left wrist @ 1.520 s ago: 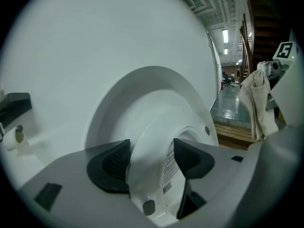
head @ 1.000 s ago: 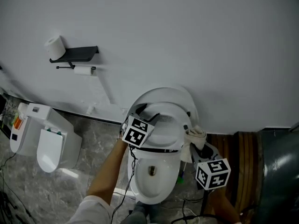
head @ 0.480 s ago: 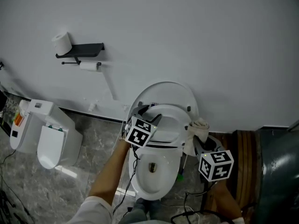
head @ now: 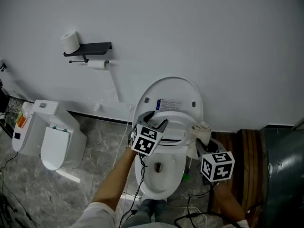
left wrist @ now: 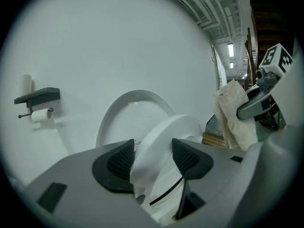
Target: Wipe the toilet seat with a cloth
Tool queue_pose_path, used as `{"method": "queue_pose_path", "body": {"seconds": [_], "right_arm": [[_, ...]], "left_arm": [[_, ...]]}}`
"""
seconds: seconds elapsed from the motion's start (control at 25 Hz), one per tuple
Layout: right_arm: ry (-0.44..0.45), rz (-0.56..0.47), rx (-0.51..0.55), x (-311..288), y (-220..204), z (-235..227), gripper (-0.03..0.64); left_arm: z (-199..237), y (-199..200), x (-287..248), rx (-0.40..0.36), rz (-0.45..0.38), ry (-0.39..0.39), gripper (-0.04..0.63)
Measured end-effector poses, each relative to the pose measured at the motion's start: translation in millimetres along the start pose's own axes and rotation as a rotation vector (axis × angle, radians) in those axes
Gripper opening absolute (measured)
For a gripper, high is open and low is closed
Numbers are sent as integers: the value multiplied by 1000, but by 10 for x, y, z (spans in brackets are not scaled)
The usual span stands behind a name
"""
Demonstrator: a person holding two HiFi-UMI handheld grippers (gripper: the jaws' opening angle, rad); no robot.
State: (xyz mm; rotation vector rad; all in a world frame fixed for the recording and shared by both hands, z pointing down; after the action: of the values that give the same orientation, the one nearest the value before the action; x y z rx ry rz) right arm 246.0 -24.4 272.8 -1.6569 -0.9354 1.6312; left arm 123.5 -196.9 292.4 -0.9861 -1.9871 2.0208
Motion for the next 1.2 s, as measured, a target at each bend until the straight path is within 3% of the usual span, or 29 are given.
{"method": "queue_pose_path", "body": {"seconds": [0.24, 0.72, 0.96, 1.2], "right_arm": [[-26, 9, -29, 143, -188, 50, 110], [-78, -26, -77, 570, -359, 225, 109], [-67, -44, -81, 761, -422, 271, 109], [-57, -5, -107, 958, -859, 306, 109]], "left_arm": [[-124, -69, 179, 11, -25, 2, 275], [-418, -314, 610, 54, 31, -67, 273], [-598, -458, 835, 32, 27, -37, 273], [-850, -753, 1131, -7, 72, -52, 274]]}}
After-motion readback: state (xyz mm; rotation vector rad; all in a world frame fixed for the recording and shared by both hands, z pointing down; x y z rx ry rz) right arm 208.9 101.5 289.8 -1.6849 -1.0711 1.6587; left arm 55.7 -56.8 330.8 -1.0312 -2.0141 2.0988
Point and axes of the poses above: the fingertips, and each gripper's own axes: x backward along the fingers, z to its left, y out of its top, the point moved 3 cm from there along x, backward along the fingers, and after that the axes turned 2 degrees about y, right-handed, at the moved point
